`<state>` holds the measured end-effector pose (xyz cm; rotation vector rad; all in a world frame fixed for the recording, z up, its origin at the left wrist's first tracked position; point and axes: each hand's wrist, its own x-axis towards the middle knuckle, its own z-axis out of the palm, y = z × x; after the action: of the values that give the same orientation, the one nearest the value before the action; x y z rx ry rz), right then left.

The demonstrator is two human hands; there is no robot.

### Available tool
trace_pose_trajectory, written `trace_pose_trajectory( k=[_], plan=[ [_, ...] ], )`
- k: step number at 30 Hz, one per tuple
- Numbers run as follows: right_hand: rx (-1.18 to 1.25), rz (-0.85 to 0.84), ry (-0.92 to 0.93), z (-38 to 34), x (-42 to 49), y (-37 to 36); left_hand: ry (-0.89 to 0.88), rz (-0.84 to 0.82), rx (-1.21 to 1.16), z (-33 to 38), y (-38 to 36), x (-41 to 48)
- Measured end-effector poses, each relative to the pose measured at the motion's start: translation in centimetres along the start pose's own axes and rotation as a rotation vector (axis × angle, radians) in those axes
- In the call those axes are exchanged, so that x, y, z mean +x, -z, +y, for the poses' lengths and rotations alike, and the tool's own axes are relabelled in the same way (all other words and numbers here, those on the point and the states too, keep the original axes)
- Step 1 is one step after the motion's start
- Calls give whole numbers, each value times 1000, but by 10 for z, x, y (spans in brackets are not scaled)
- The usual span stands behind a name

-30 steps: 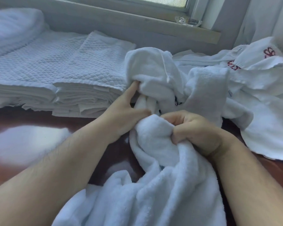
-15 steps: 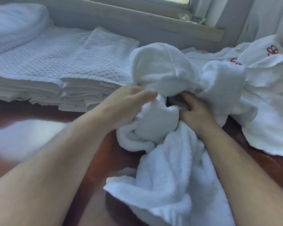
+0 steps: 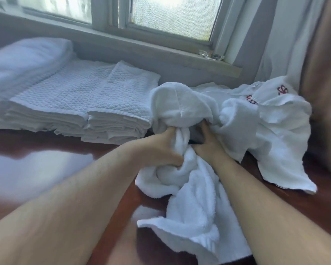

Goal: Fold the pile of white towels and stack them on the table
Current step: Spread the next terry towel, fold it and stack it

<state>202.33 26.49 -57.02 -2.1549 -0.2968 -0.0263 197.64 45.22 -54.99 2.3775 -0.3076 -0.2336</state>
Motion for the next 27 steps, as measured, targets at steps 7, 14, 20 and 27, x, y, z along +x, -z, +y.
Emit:
trace_pose_trajectory(
  k=[7, 14, 20, 27],
  plan=[
    [-200, -147, -72, -14, -36, 10, 201, -61, 600, 10, 13, -64],
    [-657, -18, -38, -35, -77, 2, 264, 57, 760, 14, 8, -126],
    [-584, 256, 100, -49, -85, 0, -170, -28, 228, -3, 8, -133],
    [-821, -114, -246, -36, -95, 3, -211, 52, 627, -26, -11, -138]
  ],
)
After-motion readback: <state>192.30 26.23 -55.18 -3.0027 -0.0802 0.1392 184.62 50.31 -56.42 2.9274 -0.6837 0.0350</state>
